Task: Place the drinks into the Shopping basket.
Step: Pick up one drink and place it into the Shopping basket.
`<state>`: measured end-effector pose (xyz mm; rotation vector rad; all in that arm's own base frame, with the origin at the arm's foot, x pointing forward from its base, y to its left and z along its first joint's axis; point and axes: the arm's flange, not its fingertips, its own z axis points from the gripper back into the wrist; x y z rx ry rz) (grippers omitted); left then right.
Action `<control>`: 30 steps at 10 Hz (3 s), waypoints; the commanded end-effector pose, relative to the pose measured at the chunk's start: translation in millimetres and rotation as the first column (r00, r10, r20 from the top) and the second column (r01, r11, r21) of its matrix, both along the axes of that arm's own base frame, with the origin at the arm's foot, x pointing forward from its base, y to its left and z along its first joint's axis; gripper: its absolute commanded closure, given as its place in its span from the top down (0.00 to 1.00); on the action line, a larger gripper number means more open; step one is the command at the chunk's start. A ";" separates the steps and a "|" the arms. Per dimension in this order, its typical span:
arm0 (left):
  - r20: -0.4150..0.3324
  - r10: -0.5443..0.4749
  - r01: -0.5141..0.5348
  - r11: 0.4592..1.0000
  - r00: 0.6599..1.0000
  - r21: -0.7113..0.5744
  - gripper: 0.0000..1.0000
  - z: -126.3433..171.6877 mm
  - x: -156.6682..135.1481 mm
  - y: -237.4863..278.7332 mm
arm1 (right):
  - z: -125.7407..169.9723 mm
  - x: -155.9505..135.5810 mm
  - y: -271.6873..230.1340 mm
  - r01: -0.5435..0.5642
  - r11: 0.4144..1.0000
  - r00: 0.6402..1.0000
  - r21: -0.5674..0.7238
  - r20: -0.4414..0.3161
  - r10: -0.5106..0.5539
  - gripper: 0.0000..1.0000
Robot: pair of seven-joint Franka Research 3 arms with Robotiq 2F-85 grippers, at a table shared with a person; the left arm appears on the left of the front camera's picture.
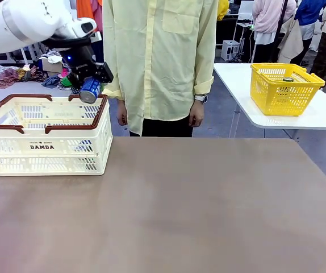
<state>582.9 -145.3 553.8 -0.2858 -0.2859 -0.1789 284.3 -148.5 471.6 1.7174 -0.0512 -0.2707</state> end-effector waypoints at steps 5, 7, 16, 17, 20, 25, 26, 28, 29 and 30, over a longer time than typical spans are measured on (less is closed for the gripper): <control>-0.099 0.094 -0.085 0.992 0.991 0.093 0.00 -61.3 34.2 97.3 | 5.2 0.4 -0.8 -0.002 1.000 1.000 0.009 -0.006 0.002 1.00; -0.075 0.088 -0.082 0.993 0.993 0.080 0.00 -78.2 27.4 124.1 | 5.2 0.4 -0.8 -0.002 1.000 1.000 0.009 -0.006 0.002 1.00; -0.144 0.193 -0.163 0.967 0.971 0.195 0.00 -136.7 32.8 148.2 | 5.2 0.4 -0.8 -0.002 1.000 1.000 0.009 -0.006 0.002 1.00; -0.147 0.195 -0.162 0.965 0.970 0.208 0.00 -138.1 36.1 146.4 | 5.2 0.4 -0.8 -0.002 1.000 1.000 0.009 -0.006 0.002 1.00; -0.155 0.199 -0.163 0.962 0.968 0.221 0.76 -141.3 41.7 145.0 | 5.2 0.4 -0.8 -0.002 1.000 1.000 0.009 -0.006 0.002 1.00; -0.144 0.187 -0.153 0.963 0.972 0.221 1.00 -141.7 44.9 140.2 | 5.2 0.4 -0.8 -0.002 1.000 1.000 0.009 -0.006 0.002 1.00; -0.139 0.186 -0.153 0.963 0.973 0.220 1.00 -141.7 44.5 140.5 | 5.2 0.4 -0.8 -0.002 1.000 1.000 0.009 -0.006 0.002 1.00; -0.136 0.164 -0.135 0.971 0.977 0.199 1.00 -137.5 41.1 139.9 | 5.2 0.4 -0.8 -0.002 1.000 1.000 0.009 -0.006 0.002 1.00; -0.137 0.110 -0.092 0.987 0.984 0.135 1.00 -126.4 36.9 138.6 | 5.2 0.4 -0.8 -0.002 1.000 1.000 0.009 -0.006 0.002 1.00; -0.110 0.029 -0.027 0.999 0.994 0.016 1.00 -100.1 25.7 138.1 | 5.2 0.4 -0.8 -0.002 1.000 1.000 0.009 -0.006 0.002 1.00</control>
